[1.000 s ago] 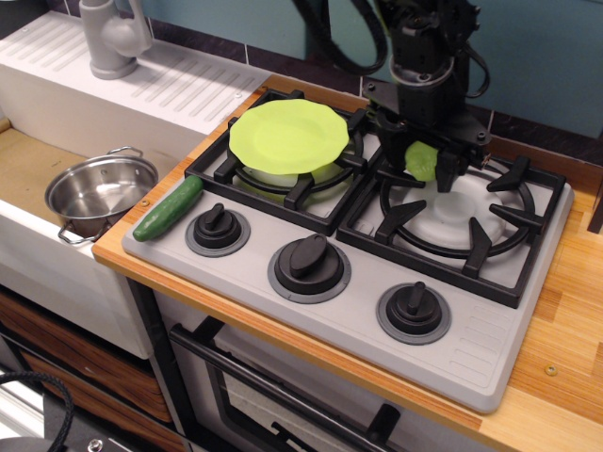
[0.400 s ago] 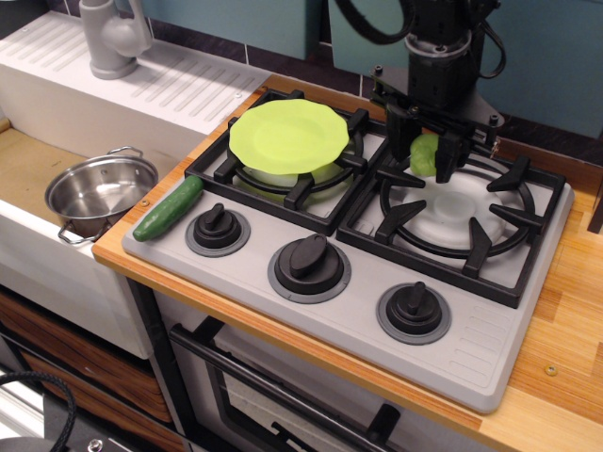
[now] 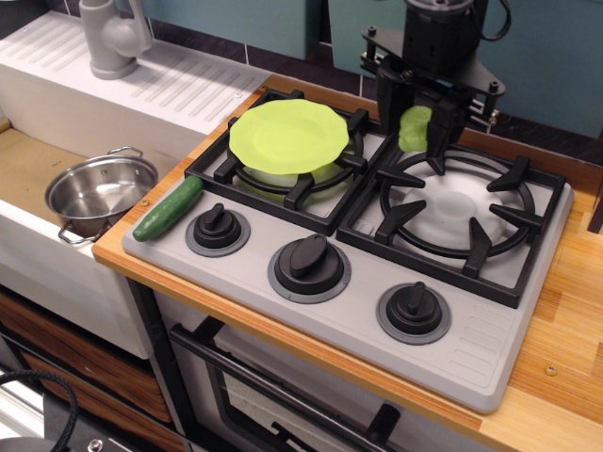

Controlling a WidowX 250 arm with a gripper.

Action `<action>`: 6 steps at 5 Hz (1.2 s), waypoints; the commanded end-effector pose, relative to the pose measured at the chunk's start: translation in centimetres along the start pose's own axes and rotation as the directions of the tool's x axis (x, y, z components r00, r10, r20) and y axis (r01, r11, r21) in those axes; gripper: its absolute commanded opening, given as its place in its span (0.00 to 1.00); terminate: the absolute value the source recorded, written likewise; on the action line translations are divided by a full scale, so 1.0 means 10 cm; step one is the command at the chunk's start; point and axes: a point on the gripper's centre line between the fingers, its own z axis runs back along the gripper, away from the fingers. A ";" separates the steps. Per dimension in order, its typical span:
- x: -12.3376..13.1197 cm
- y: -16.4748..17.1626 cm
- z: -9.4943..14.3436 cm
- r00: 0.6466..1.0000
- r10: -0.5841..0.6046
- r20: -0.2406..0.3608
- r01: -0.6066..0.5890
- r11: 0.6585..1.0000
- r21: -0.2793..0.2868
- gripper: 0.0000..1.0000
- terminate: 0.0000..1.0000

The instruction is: Put cauliflower on plate and pickle in pot or pan in sink

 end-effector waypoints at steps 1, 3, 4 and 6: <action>0.13 0.45 0.25 0.990 -0.073 0.124 0.071 0.997 0.016 0.00 0.00; 0.12 0.80 0.15 0.980 -0.118 0.163 0.115 0.993 0.024 0.00 0.00; 0.11 0.93 0.14 0.977 -0.136 0.166 0.132 0.991 0.036 0.00 0.00; 0.11 1.11 0.00 0.981 -0.138 0.137 0.134 0.990 0.037 0.00 0.00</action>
